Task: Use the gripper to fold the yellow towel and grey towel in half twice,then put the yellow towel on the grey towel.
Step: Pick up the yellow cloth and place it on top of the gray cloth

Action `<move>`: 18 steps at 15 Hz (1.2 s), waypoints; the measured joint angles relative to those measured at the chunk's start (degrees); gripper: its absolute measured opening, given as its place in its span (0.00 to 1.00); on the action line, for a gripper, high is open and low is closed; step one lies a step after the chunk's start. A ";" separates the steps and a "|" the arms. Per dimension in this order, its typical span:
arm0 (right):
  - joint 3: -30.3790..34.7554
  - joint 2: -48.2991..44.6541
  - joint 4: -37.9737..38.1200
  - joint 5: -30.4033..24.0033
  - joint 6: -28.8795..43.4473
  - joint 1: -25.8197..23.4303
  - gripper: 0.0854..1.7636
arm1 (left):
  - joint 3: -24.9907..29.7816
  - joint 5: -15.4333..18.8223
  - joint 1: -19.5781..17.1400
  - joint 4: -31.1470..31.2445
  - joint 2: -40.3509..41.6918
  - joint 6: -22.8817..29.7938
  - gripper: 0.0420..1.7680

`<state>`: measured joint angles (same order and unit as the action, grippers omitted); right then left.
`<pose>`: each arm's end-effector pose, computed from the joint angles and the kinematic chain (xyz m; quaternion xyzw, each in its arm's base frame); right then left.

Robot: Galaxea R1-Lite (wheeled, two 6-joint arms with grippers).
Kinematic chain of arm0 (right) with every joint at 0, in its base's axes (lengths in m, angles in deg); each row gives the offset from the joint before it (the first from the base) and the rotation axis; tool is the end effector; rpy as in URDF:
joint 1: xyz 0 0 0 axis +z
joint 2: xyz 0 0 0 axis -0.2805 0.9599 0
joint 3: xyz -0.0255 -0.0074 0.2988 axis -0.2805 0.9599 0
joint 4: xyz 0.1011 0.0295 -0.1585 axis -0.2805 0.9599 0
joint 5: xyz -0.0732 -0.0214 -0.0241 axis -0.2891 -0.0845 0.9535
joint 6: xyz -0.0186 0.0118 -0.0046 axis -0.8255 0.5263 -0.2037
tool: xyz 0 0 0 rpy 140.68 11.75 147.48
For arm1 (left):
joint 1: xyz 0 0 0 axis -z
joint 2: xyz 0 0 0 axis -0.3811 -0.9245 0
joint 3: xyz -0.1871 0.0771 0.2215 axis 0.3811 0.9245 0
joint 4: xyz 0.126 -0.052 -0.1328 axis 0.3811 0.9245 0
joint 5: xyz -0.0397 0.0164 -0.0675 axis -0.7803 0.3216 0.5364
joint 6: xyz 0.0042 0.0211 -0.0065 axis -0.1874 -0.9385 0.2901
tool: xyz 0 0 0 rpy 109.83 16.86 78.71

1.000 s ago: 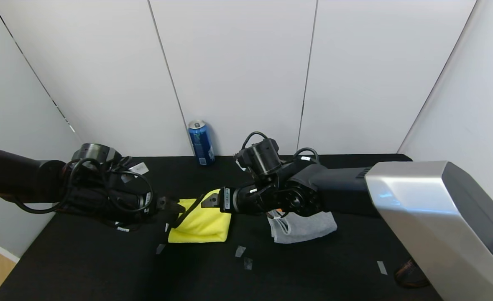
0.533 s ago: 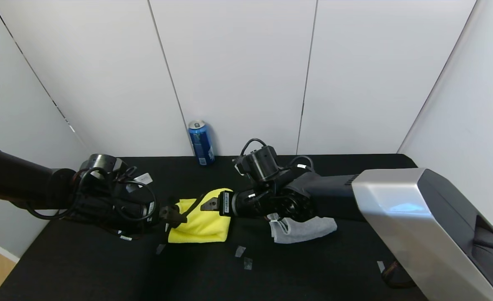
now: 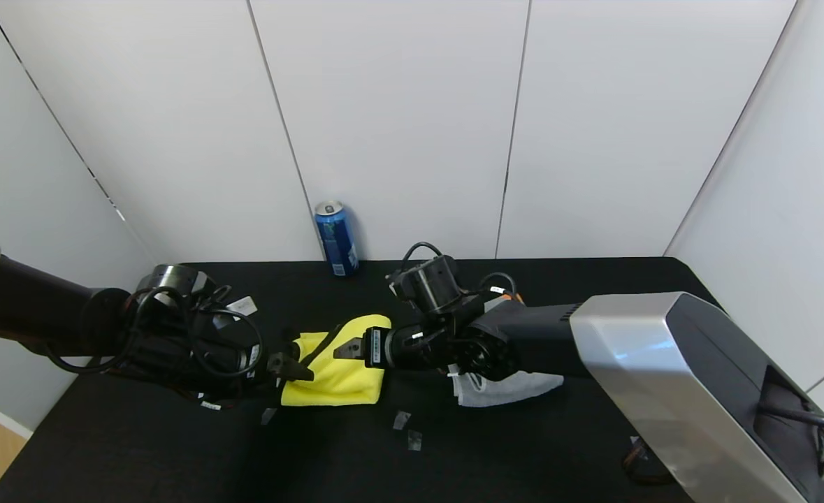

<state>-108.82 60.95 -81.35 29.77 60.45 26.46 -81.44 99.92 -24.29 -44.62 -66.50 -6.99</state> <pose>0.3782 0.3589 0.0845 0.1844 0.4088 0.3787 0.8096 0.3339 -0.0003 0.0922 -0.1956 0.5137 -0.1752 0.8168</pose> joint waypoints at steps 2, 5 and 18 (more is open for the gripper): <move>-0.01 0.82 -0.68 0.02 -0.11 -0.09 0.97 | 0.16 0.05 0.24 -0.11 -0.02 0.00 0.97; -0.11 2.01 -1.80 0.02 -0.21 -0.30 0.97 | 0.44 0.18 0.41 -0.44 -0.45 -0.04 0.97; -0.20 3.58 -3.11 0.00 -1.26 -0.41 0.97 | -1.60 -0.04 0.41 -5.47 -5.18 -0.28 0.97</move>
<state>-109.02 64.54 -84.46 29.77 59.19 26.05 -83.03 99.89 -23.88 -50.10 -71.68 -7.27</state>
